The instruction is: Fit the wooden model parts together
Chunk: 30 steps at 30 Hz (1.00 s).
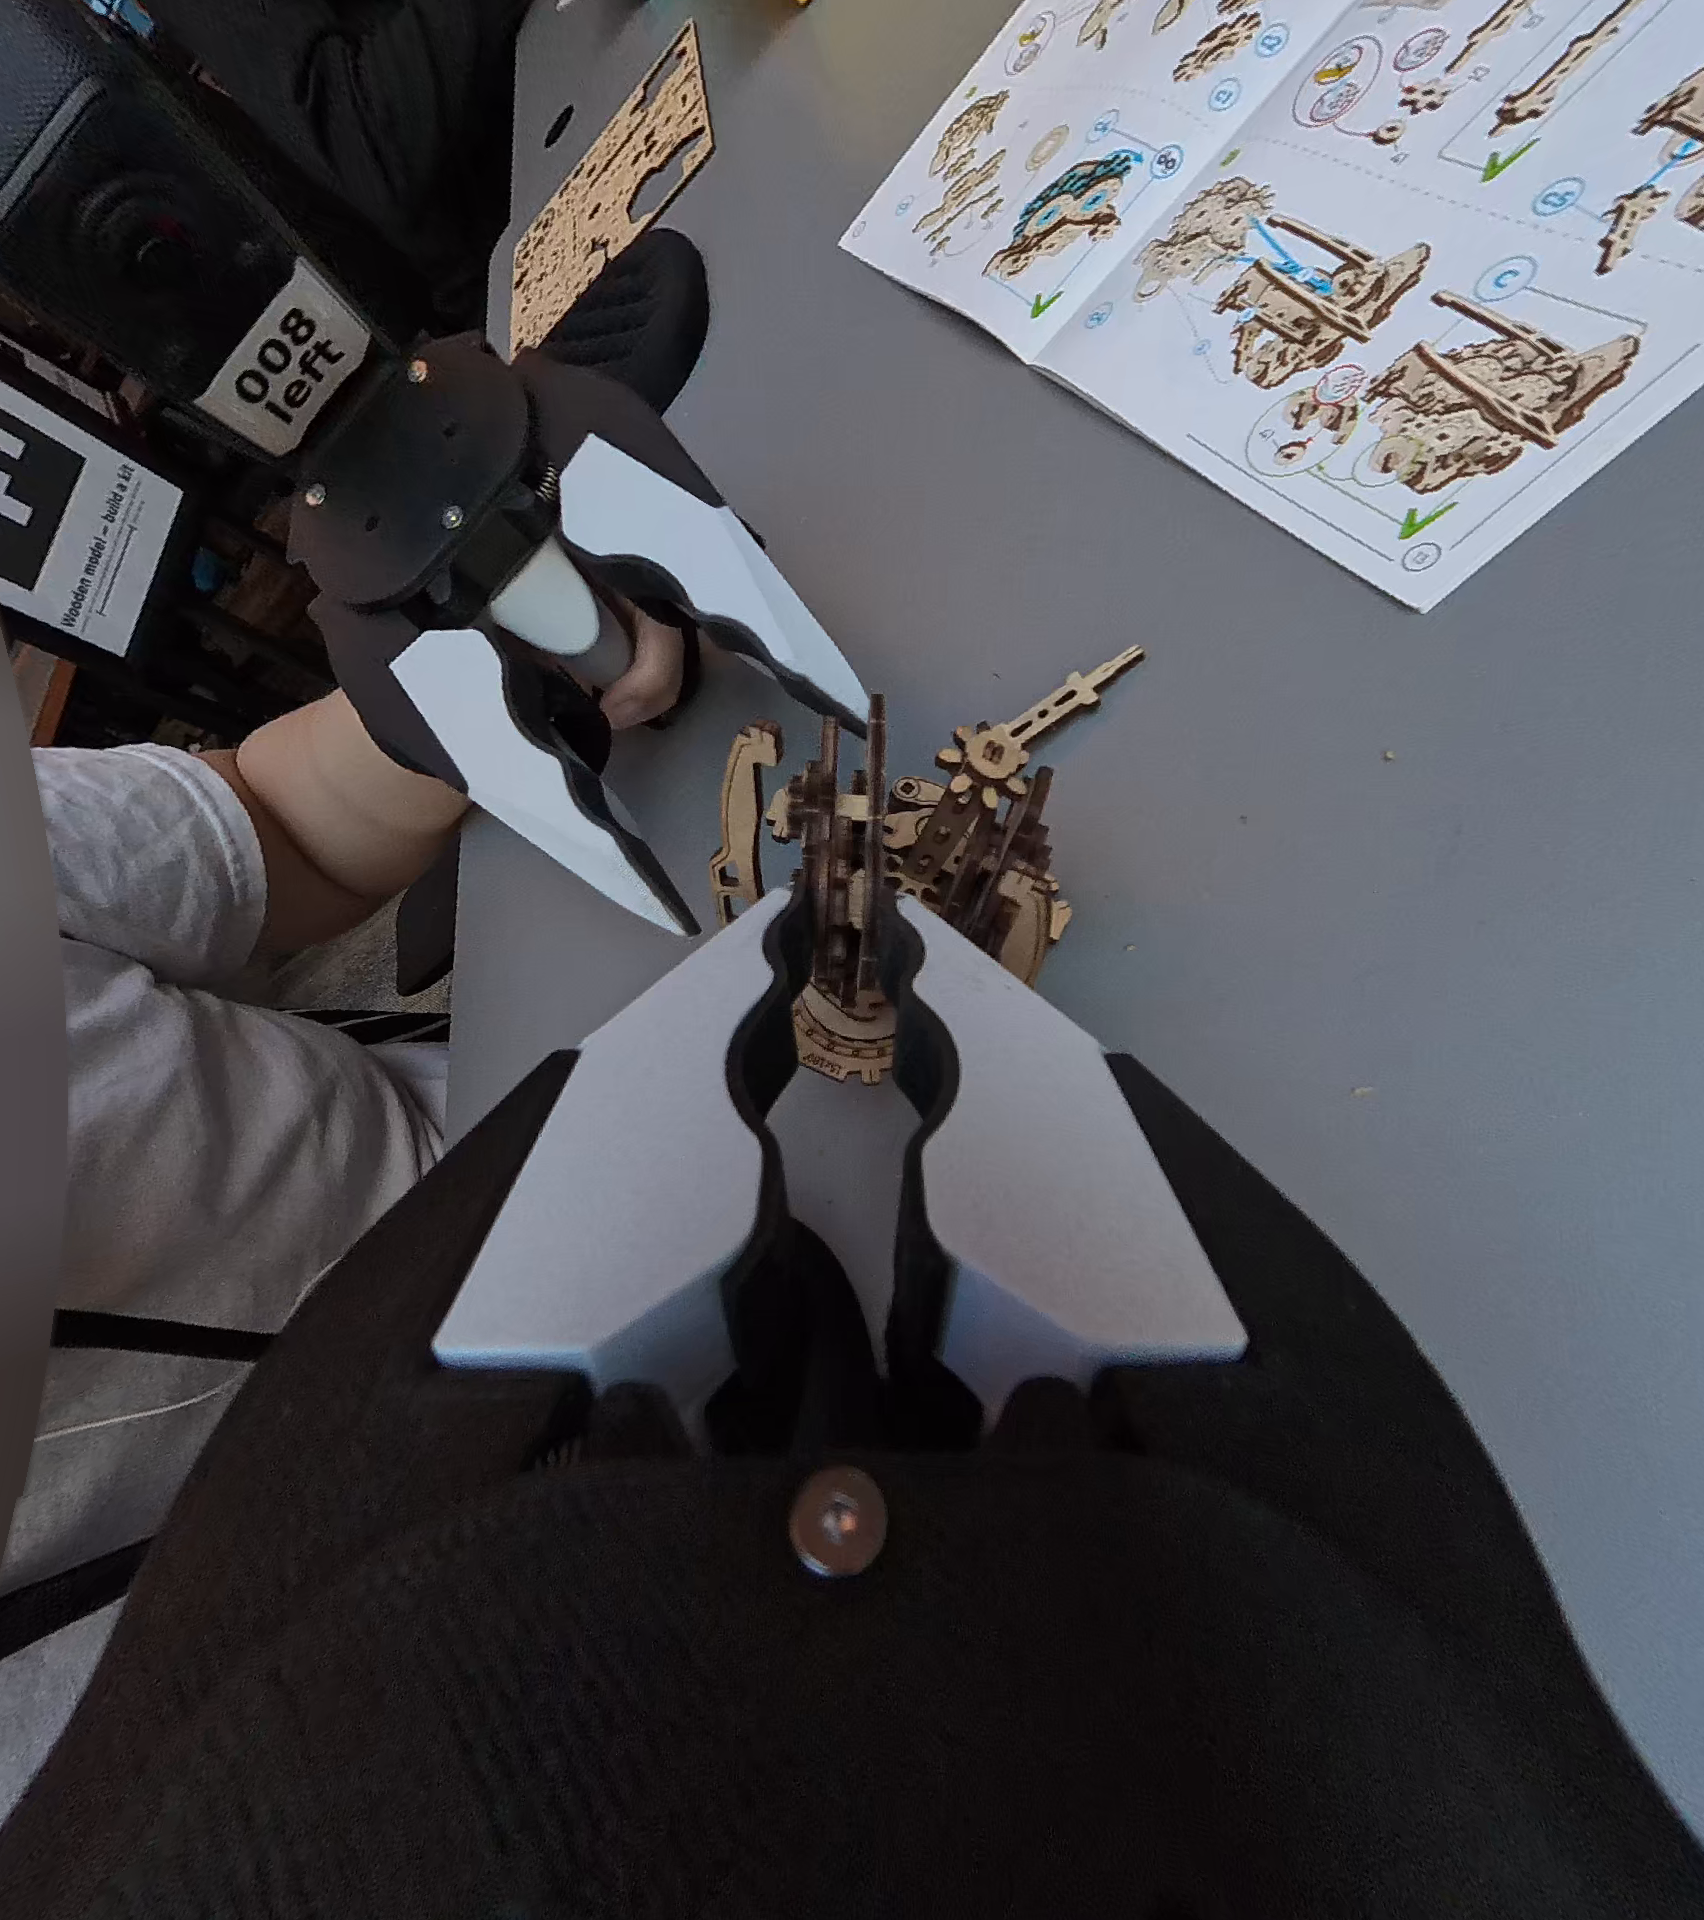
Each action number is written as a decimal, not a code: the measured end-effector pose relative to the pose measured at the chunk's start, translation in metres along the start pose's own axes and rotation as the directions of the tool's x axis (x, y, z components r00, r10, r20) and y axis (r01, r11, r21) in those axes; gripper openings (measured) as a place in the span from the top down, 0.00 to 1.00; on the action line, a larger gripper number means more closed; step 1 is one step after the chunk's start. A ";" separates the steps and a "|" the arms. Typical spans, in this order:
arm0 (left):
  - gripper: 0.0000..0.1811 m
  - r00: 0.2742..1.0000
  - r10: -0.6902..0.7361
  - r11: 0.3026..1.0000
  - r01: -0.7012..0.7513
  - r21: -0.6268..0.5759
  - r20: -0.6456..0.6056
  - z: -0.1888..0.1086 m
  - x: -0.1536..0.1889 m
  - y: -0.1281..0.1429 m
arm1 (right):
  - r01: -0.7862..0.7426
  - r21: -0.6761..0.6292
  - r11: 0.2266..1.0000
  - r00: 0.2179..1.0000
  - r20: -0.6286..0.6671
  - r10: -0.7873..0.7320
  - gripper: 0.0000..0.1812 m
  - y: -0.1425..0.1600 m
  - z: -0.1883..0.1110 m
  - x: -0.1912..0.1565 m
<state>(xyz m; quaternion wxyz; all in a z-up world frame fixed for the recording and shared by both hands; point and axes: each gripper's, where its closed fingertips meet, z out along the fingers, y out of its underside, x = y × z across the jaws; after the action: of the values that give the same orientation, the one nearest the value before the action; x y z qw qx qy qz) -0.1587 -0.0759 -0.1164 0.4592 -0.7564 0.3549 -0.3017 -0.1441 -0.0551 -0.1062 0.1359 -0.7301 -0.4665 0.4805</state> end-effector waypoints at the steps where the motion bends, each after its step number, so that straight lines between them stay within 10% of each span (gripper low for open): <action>1: 0.69 1.000 0.010 1.000 -0.010 0.008 0.014 0.000 0.000 -0.001 | -0.004 0.005 1.000 1.000 -0.008 0.005 0.94 0.000 0.000 0.000; 30: 0.77 0.999 -0.022 0.998 0.023 -0.050 0.024 0.006 0.003 0.010 | 0.021 0.010 1.000 0.985 -0.172 -0.019 0.94 0.004 -0.002 -0.004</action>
<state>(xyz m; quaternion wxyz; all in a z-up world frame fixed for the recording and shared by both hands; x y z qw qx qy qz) -0.1548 -0.0790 -0.1272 0.4407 -0.7751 0.3485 -0.2889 -0.1406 -0.0595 -0.1055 0.1846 -0.7635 -0.4575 0.4168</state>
